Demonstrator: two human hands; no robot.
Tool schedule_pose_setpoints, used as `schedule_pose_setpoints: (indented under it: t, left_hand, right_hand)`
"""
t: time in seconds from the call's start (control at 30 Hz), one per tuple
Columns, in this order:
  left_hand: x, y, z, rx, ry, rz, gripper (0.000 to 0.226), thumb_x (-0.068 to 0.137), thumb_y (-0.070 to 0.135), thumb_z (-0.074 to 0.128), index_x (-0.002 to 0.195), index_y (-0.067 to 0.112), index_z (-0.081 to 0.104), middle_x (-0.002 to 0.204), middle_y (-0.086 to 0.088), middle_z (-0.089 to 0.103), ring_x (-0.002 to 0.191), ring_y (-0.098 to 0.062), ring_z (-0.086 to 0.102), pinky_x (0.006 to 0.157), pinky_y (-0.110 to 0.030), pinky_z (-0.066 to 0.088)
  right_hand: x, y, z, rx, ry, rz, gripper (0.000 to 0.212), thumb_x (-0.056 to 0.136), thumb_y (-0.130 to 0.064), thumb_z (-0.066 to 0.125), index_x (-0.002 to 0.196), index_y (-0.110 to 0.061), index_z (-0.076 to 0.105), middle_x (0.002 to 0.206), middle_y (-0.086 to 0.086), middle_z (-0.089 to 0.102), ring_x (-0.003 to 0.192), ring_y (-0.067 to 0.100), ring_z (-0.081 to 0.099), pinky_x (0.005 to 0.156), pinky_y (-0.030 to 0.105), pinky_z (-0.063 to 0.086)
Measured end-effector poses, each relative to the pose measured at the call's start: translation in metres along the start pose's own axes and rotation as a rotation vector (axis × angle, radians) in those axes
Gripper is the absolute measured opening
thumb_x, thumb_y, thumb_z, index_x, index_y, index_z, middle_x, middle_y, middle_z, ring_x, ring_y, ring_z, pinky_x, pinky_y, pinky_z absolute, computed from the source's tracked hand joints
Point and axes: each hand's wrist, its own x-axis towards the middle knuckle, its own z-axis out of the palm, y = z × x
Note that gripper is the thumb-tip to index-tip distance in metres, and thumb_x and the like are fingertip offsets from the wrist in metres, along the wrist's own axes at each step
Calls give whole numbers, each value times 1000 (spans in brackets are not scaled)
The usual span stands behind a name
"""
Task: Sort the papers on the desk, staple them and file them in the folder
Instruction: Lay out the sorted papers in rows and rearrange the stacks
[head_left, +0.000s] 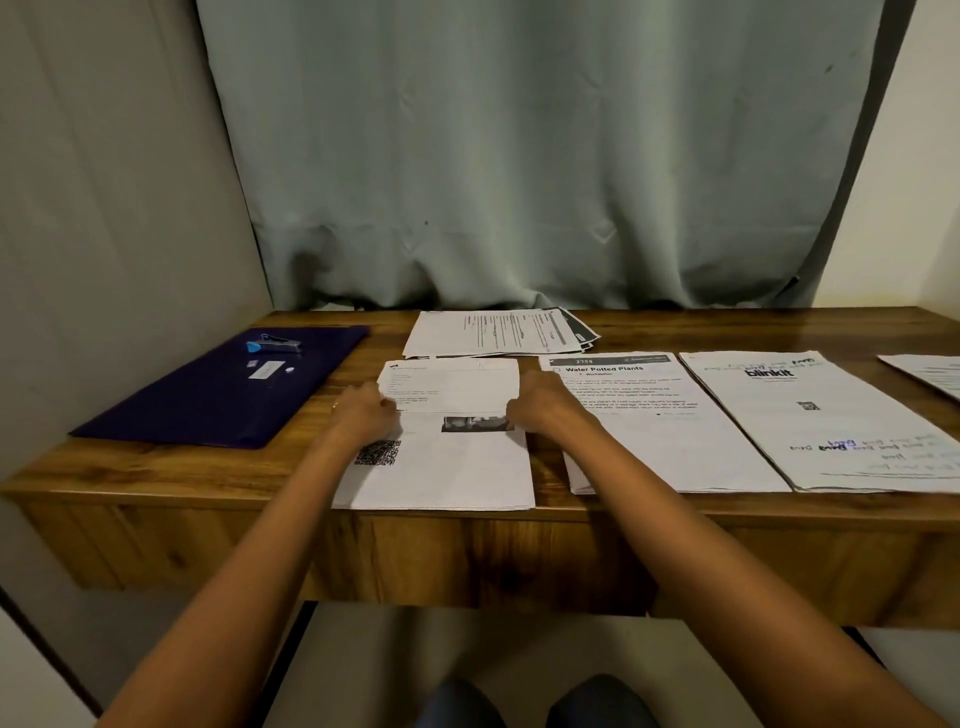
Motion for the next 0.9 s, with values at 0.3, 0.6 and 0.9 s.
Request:
schedule_pose_setpoints:
  t: [0.3, 0.6, 0.9]
  left_hand:
    - [16, 18, 9, 36, 2, 326, 70, 89, 52, 33, 139, 6, 43, 144, -16, 42, 134, -31, 35, 112, -45, 19]
    - [56, 25, 39, 179, -126, 430, 60, 99, 49, 33, 149, 16, 27, 157, -6, 22, 145, -24, 15, 118, -49, 4]
    - [55, 17, 60, 265, -152, 381, 60, 99, 53, 23, 152, 27, 16, 160, 2, 9, 148, -18, 5, 119, -43, -3]
  right_hand:
    - [43, 14, -10, 89, 110, -118, 36, 91, -23, 57, 123, -6, 56, 126, 11, 57, 109, 24, 54, 85, 29, 43]
    - [86, 25, 4, 76, -14, -167, 44, 91, -30, 56, 129, -8, 48, 131, 12, 54, 116, 27, 52, 82, 27, 40]
    - [103, 41, 34, -106, 16, -286, 45, 95, -34, 46, 130, -7, 48, 141, 14, 44, 128, 27, 38, 105, 33, 31]
